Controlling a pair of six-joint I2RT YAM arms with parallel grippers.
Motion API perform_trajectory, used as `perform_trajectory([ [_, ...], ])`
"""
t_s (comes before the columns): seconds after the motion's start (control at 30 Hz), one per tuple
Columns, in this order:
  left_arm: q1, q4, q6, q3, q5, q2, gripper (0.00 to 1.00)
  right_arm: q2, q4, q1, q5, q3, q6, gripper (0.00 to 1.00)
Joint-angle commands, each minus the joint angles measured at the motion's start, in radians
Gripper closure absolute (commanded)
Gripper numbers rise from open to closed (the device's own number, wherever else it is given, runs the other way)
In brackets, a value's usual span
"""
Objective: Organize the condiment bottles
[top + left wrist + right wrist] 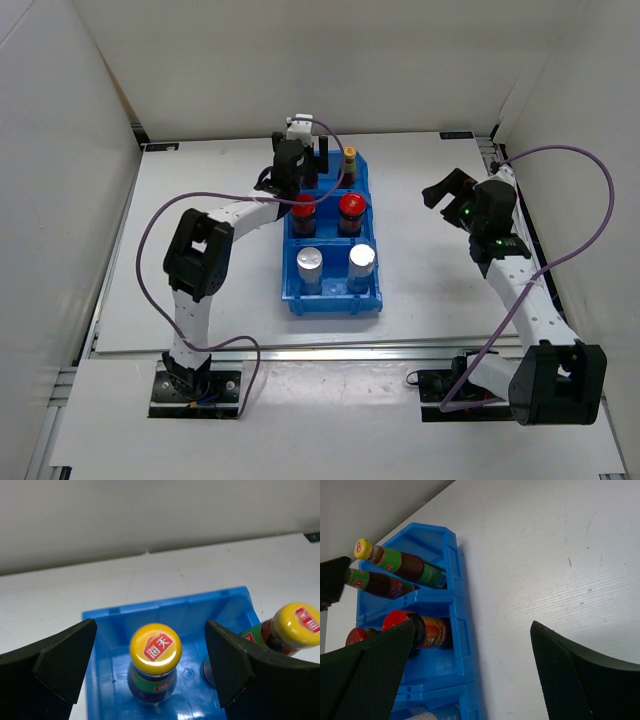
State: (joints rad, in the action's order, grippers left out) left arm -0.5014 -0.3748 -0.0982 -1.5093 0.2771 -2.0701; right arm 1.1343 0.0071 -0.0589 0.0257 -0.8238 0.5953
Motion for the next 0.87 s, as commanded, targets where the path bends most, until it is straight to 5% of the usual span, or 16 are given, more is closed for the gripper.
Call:
perform_trajectory([
  [0.0,-0.011,-0.036,0.069,-0.042,0.109,0.163,0.0,-0.047,-0.025,0.005,-0.015,-0.052,-0.009,0.0],
  [0.2,-0.034,0.022,0.163,-0.029,0.235,0.388,0.0,-0.074,-0.149,0.005,-0.056,-0.138,-0.009,0.0],
  [0.4,-0.034,0.2,0.176,0.113,0.3,0.718,0.0,0.06,-0.43,0.005,-0.032,-0.34,0.0,0.0],
  [0.63,-0.034,0.423,0.194,0.562,0.381,1.183,0.0,0.072,-0.46,0.005,0.032,-0.391,0.043,0.0],
  [0.83,-0.022,0.588,0.141,0.785,0.551,1.508,0.0,0.081,-0.516,0.005,-0.001,-0.413,0.055,0.0],
])
